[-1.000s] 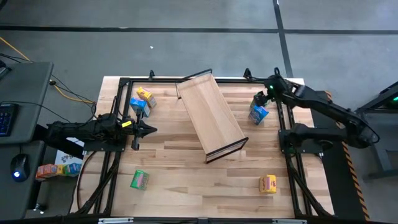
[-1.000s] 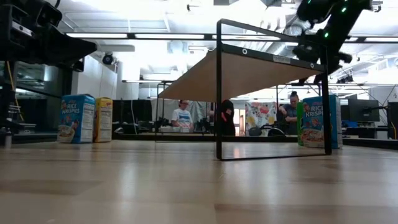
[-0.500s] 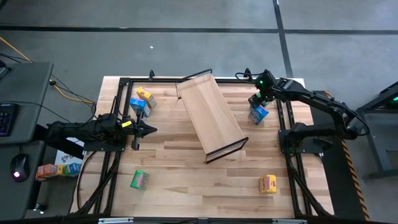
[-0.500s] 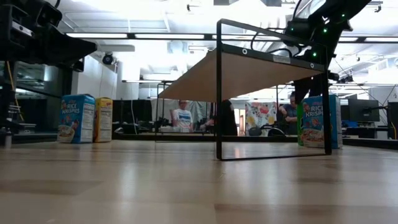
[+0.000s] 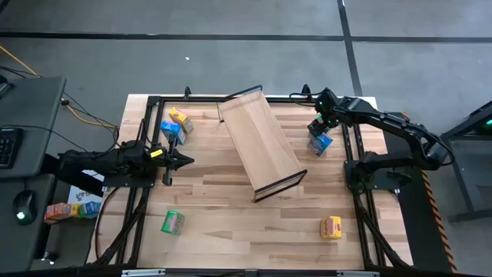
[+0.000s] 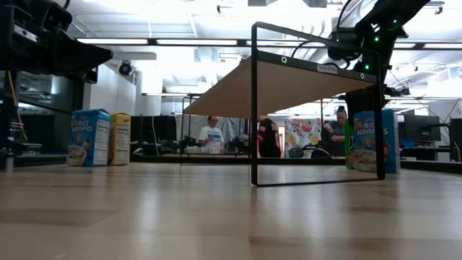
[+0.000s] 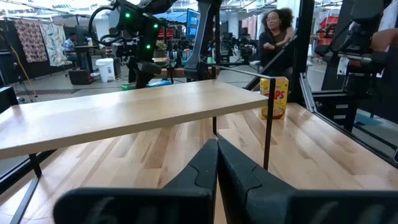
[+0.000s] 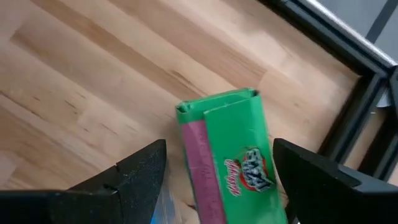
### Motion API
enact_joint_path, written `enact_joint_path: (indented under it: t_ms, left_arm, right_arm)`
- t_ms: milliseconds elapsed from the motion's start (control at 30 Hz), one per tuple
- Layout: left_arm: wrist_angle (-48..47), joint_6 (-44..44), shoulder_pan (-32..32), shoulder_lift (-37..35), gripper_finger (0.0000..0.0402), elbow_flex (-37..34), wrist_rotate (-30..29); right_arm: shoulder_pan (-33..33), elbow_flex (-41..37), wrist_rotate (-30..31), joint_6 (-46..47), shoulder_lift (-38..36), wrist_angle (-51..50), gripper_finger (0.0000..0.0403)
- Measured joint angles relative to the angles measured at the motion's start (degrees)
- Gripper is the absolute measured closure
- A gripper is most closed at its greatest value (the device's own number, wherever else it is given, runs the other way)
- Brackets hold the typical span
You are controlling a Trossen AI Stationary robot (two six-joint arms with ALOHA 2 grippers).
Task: Stack cereal on shelf
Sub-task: Put the top green cereal box on the shelf
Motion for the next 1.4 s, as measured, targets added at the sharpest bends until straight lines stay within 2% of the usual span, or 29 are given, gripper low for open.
enact_joint_path:
  t_ms: [333, 700, 900, 1033, 1200, 1300, 1400]
  left_arm:
    - [0.01, 0.00, 0.00, 0.01, 0.0398, -0.01, -0.01]
    - [0.01, 0.00, 0.00, 0.00, 0.0398, -0.01, 0.00]
    - [0.02, 0.00, 0.00, 0.02, 0.0398, -0.02, -0.02]
    - [0.02, 0.00, 0.00, 0.02, 0.0398, -0.01, 0.00]
    - [0.00, 0.00, 0.00, 0.00, 0.0398, 0.00, 0.00]
    - [0.01, 0.00, 0.01, 0.01, 0.0398, 0.00, -0.01]
    - [0.02, 0.00, 0.00, 0.02, 0.0398, -0.02, -0.02]
  right_arm:
    - [0.00, -0.02, 0.93, 1.14, 3.05, 0.13, 0.0120]
    - [-2.07, -0.02, 1.07, 0.14, 3.22, 0.13, 0.0220]
    - [-2.25, 1.14, -0.27, -2.75, 3.20, -0.88, 0.0250]
    - [-2.23, 6.99, -0.33, -4.53, 3.20, -3.23, 0.0258]
    - [-1.37, 19.19, -2.95, -5.97, 3.17, -5.31, 0.0258]
    - [0.69, 26.69, -6.37, -5.50, 3.17, -4.73, 0.0258]
    - [4.60, 32.56, -7.01, -5.31, 3.20, -4.14, 0.0258]
